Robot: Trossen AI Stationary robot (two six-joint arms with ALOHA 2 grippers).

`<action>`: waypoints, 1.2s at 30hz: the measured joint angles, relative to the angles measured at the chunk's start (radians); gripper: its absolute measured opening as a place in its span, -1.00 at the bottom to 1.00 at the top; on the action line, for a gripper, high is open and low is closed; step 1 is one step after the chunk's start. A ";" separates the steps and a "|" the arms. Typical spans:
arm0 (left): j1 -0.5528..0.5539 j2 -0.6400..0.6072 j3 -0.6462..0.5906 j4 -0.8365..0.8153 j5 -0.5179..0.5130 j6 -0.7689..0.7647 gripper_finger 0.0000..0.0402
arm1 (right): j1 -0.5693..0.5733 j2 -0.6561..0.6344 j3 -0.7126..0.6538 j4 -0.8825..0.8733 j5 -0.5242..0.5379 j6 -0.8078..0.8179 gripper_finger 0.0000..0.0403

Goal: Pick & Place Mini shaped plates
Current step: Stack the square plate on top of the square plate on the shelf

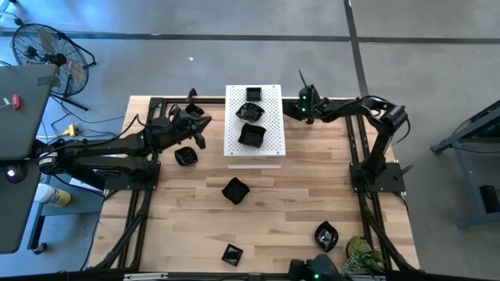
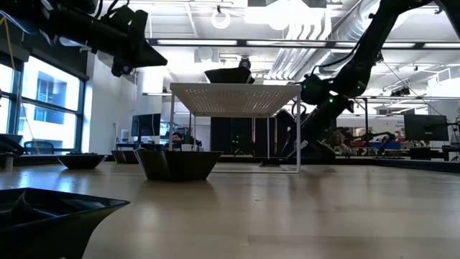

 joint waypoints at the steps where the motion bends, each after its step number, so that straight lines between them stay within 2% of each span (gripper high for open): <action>1: 0.000 0.000 0.000 0.001 0.000 0.000 -1.00 | 0.000 0.000 0.000 0.003 -0.002 0.003 -0.60; 11: 0.000 0.000 0.000 0.001 0.000 0.000 -1.00 | 0.009 0.011 0.011 -0.022 0.023 -0.007 -0.61; 17: 0.000 0.000 0.000 0.001 0.000 0.000 -1.00 | 0.008 0.011 0.011 -0.033 -0.040 -0.207 -0.64; 23: 0.000 0.000 0.000 0.001 -0.017 0.000 -1.00 | 0.017 0.010 0.006 -0.033 -0.055 -0.432 -0.95; 25: 0.000 0.000 0.000 0.001 -0.028 0.000 -1.00 | 0.023 0.010 -0.001 -0.016 -0.054 -0.485 -0.97; 36: 0.000 0.000 0.000 0.001 -0.071 0.000 -1.00 | 0.073 0.014 -0.007 0.098 -0.011 -0.574 -0.99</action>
